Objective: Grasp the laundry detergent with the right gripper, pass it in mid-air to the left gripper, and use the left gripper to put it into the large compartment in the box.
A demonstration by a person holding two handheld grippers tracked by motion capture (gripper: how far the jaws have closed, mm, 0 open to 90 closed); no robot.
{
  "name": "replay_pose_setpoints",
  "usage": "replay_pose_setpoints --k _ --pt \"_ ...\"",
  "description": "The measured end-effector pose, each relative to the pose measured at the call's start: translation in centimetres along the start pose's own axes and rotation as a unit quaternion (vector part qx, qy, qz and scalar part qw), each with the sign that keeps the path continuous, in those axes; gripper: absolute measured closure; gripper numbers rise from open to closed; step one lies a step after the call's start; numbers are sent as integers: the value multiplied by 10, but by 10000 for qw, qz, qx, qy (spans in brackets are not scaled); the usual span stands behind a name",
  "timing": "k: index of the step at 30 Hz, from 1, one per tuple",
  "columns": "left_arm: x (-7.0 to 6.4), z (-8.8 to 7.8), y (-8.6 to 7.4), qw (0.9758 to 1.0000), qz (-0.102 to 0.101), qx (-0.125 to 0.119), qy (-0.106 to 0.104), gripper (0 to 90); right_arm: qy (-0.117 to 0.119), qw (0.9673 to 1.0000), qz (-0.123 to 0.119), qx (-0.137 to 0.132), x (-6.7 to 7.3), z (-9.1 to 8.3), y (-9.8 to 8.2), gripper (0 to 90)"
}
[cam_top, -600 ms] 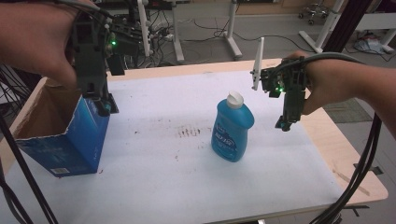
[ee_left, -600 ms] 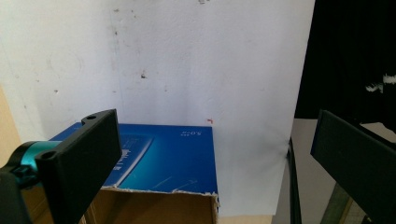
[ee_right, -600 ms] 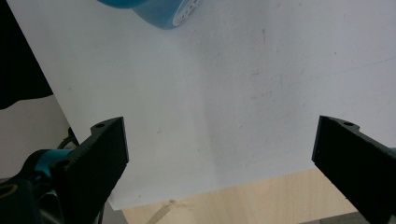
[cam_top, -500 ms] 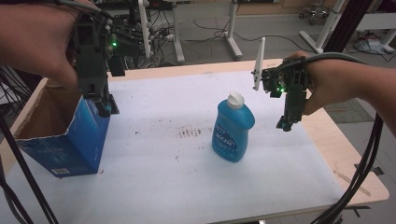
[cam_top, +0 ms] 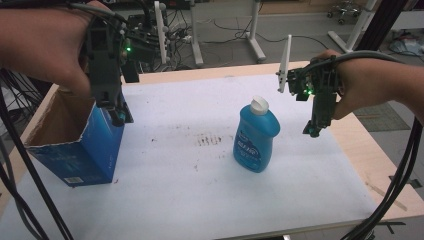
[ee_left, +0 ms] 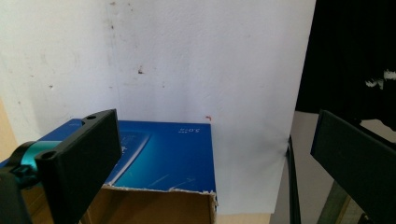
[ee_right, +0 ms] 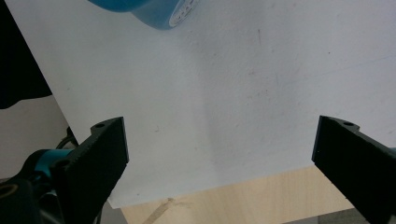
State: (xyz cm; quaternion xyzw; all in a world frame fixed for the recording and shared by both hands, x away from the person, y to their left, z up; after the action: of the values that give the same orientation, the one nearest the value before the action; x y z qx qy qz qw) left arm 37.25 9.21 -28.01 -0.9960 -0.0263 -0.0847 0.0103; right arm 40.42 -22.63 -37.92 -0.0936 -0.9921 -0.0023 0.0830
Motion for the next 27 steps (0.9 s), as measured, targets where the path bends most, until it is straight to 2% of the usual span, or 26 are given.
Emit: replay_pose_setpoints --k 5,11,14,19,23,27 --pt "1 4 -3 9999 -37 96 -36 18 -14 10000 31 36 2 0 -1 29" --pt "3 5 1 10000 -14 36 7 17 -45 10000 78 -24 2 1 -7 29" --pt "4 7 4 10000 13 22 8 17 -42 9997 172 -181 5 1 -9 29" --pt "3 10 7 10000 58 21 12 18 -42 9994 264 -234 9 4 -13 29" --pt "2 11 9 10000 70 59 11 18 -29 9988 284 -389 14 7 -14 29" --pt "1 10 9 9999 116 32 19 18 -22 9975 419 -576 22 10 -15 29"
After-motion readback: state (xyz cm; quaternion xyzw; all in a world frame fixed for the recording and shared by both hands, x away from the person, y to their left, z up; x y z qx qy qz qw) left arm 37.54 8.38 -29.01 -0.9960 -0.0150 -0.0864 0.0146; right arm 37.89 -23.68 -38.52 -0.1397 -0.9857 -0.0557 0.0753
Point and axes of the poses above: each handheld gripper's, and its own axes: z roughly forward along the jaws, y roughly out of its top, x roughly to its left, the point moved 9 cm from there along z, roughly forward along the jaws, and after that the axes turned 11 degrees about y, right-handed, at the moved point
